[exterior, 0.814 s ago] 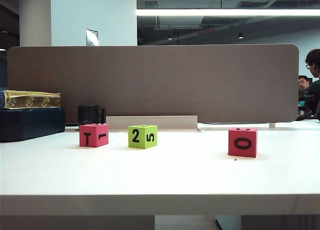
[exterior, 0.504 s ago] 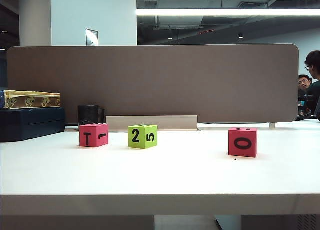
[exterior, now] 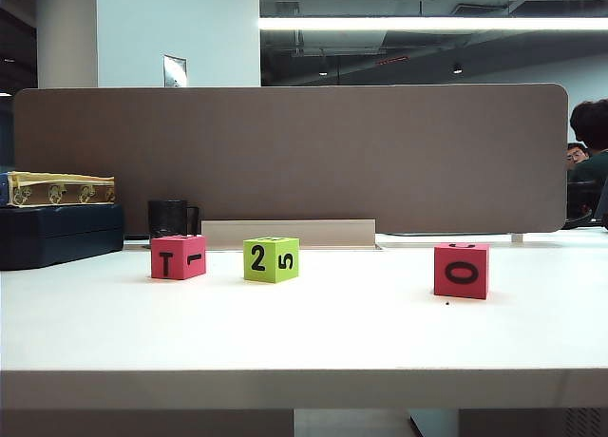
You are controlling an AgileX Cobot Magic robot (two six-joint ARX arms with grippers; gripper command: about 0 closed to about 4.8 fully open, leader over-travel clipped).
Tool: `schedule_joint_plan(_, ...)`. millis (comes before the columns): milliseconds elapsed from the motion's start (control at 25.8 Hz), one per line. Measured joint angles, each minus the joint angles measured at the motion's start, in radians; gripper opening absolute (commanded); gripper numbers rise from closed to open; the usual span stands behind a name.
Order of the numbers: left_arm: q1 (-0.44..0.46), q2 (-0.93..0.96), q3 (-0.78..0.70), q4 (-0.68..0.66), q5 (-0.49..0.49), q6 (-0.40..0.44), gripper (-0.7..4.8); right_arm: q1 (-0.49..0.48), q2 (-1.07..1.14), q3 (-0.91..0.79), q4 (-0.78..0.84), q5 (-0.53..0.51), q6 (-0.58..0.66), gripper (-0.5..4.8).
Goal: Select the appropriate blocks from the scattered letter blocks on the table and arrange them in a row to spell out "THU".
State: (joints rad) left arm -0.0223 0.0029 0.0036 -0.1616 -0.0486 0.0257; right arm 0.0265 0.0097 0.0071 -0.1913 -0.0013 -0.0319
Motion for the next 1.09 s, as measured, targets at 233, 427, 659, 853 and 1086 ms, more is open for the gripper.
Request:
schedule_joint_plan(233,0.000,0.000,0.000,0.000,0.000,0.000,-0.04,0.000,0.000,0.000,0.000,0.000,0.000,-0.01)
schedule_joint_plan(427,0.000,0.000,0.000,0.000,0.000,0.000,-0.04,0.000,0.000,0.000,0.000,0.000,0.000,-0.01)
schedule_joint_plan(659,0.000,0.000,0.000,0.000,0.000,0.000,-0.04,0.000,0.000,0.000,0.000,0.000,0.000,-0.01)
schedule_joint_plan(853,0.000,0.000,0.000,0.000,0.010,0.000,-0.04,0.000,0.000,0.000,0.002,0.000,0.010,-0.01)
schedule_joint_plan(1086,0.000,0.000,0.000,0.000,0.084,-0.046,-0.04,0.003,0.000,0.000,0.074,-0.145,0.233,-0.01)
